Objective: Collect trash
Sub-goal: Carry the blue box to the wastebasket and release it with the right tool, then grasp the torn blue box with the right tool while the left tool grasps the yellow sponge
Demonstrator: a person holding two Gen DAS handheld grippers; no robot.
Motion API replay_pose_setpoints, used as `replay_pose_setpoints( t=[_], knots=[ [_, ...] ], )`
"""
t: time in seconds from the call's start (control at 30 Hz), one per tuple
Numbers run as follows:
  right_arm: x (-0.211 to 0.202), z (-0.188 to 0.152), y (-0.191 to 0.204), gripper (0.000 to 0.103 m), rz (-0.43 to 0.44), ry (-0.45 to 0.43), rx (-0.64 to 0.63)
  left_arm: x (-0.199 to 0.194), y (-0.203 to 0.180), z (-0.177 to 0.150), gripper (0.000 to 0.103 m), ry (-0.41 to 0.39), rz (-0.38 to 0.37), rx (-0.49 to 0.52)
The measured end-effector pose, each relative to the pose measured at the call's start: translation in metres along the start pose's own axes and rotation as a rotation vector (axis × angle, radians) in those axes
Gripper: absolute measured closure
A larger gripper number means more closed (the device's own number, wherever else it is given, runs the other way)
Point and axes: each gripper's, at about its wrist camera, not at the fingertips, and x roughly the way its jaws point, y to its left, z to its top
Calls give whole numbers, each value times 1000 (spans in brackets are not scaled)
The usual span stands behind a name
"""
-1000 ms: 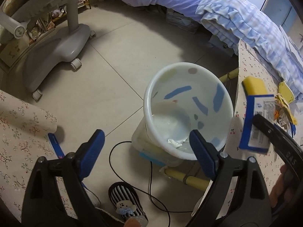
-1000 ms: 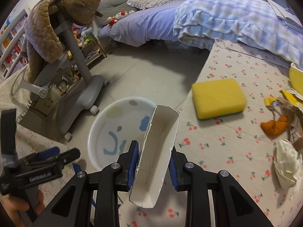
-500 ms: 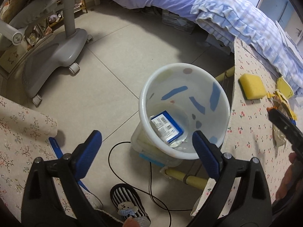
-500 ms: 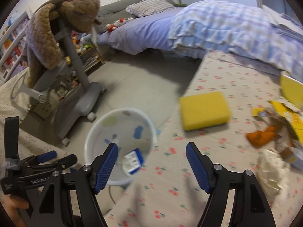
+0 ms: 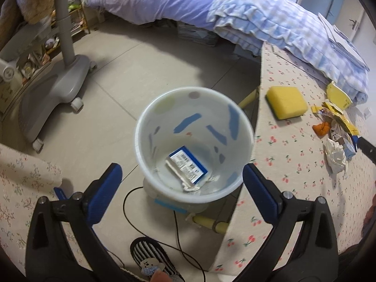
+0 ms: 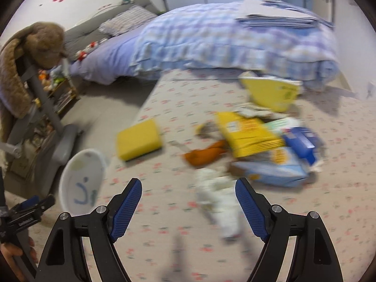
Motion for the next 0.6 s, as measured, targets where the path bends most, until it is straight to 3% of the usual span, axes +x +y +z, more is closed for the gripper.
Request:
replay_pose_setpoints(
  t=[0.2, 0.4, 0.6],
  knots=[
    [-10, 12, -71, 19, -19, 10, 133, 9, -37, 14, 1, -51, 19, 121],
    [-2, 21, -133, 19, -101, 32, 249, 34, -88, 35, 1, -66, -70, 237],
    [11, 24, -172, 19, -114, 78, 324, 62, -123, 51, 1, -40, -89, 220]
  ],
)
